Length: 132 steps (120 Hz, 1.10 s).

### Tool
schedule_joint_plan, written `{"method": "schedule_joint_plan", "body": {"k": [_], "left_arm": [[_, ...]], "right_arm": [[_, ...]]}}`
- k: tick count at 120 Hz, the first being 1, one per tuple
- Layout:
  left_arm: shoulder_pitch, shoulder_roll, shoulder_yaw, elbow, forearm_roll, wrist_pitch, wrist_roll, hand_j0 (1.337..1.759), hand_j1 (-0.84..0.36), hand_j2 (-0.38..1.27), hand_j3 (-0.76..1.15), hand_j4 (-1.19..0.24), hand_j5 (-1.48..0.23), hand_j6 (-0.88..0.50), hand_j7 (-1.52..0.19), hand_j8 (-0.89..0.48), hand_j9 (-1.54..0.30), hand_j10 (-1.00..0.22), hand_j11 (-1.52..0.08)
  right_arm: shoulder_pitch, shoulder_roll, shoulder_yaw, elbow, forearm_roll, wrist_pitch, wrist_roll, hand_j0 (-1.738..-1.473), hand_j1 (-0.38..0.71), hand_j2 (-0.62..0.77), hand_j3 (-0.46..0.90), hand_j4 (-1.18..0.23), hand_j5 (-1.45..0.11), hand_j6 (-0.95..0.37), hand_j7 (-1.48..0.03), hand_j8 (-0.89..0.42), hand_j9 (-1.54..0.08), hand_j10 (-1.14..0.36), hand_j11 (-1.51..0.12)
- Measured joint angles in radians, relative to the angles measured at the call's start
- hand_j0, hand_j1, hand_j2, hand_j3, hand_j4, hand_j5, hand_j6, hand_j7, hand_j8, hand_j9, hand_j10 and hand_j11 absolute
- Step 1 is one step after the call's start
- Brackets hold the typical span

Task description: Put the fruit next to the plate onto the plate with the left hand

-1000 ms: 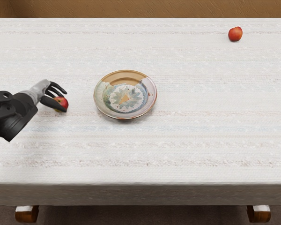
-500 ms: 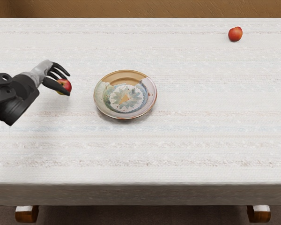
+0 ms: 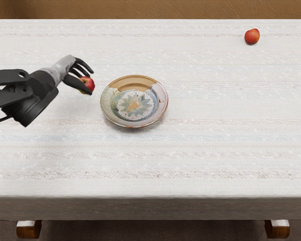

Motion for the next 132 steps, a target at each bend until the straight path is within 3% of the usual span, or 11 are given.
{"method": "schedule_joint_plan", "body": {"k": [71,87,100,132], "left_arm": [[-0.010,-0.111,-0.004,0.005,-0.007,-0.014,-0.004,1.658,-0.32,0.31,0.00,-0.61,-0.80,-0.56,-0.80,-0.50,-0.80,-0.61,-0.80],[0.005,-0.119,-0.004,0.019,-0.023,-0.013,-0.044,1.658,-0.04,0.17,0.00,-0.35,-0.47,-0.34,-0.46,-0.30,-0.46,-0.35,-0.46],[-0.008,-0.104,-0.004,0.033,-0.031,-0.070,-0.058,1.658,0.11,0.10,0.00,-0.22,-0.28,-0.21,-0.28,-0.18,-0.28,-0.22,-0.28],[-0.031,0.228,-0.024,0.051,-0.111,-0.362,-0.065,1.658,0.27,0.03,0.00,-0.07,-0.09,-0.07,-0.09,-0.06,-0.09,-0.07,-0.09]], "right_arm": [[0.000,0.000,0.000,0.000,0.000,0.000,0.000,-1.658,-0.35,0.00,0.00,0.00,0.00,0.00,0.00,0.00,0.00,0.00,0.00],[0.000,0.000,0.000,0.000,0.000,0.000,0.000,-1.658,-0.35,0.00,0.00,0.00,0.00,0.00,0.00,0.00,0.00,0.00,0.00],[0.000,0.000,0.000,0.000,0.000,0.000,0.000,-1.658,-0.35,0.00,0.00,0.00,0.00,0.00,0.00,0.00,0.00,0.00,0.00],[0.000,0.000,0.000,0.000,0.000,0.000,0.000,-1.658,-0.35,0.00,0.00,0.00,0.00,0.00,0.00,0.00,0.00,0.00,0.00]]}}
